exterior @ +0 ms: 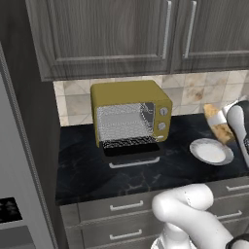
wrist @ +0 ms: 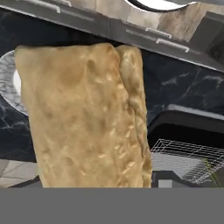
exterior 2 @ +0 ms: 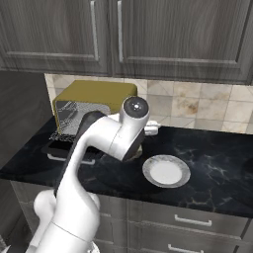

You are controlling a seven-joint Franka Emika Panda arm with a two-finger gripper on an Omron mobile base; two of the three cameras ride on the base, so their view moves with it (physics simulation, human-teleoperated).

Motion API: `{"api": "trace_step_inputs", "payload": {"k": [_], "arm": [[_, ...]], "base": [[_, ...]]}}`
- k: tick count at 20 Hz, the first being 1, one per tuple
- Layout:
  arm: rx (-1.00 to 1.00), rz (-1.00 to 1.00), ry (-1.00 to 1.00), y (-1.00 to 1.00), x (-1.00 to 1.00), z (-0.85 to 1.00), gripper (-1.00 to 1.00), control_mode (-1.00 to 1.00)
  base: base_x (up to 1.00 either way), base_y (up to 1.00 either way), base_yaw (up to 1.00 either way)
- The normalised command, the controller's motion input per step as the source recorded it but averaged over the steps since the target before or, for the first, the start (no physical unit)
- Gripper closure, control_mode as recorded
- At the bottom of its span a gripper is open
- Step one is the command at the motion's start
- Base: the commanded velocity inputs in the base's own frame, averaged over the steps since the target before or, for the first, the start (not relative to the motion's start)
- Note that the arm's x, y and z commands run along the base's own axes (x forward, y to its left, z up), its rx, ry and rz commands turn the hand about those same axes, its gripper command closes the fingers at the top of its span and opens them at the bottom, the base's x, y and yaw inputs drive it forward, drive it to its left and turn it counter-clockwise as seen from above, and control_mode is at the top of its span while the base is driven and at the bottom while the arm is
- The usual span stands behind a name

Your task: Pull the toaster oven rack outwards. Pick up the baguette from the plate and place it on the toaster oven rack. Close the toaster oven door fully and set the temperature to the lowest setting.

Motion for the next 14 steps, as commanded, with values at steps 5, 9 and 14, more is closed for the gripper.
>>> {"api": "trace_step_inputs", "payload": {"k": [5, 9, 14], "arm": [[-0.35, 0.49, -0.10, 0.72, 0.00, 0.26, 1.00, -1.00], [-0.32, 0.33, -0.03, 0.69, 0.00, 0.21, 1.00, -1.00], [-0.31, 0.30, -0.08, 0.61, 0.00, 0.11, 1.00, -1.00]], "base": [[0.00, 0.00, 0.00], [0.00, 0.00, 0.00], [0.00, 0.00, 0.00]]}}
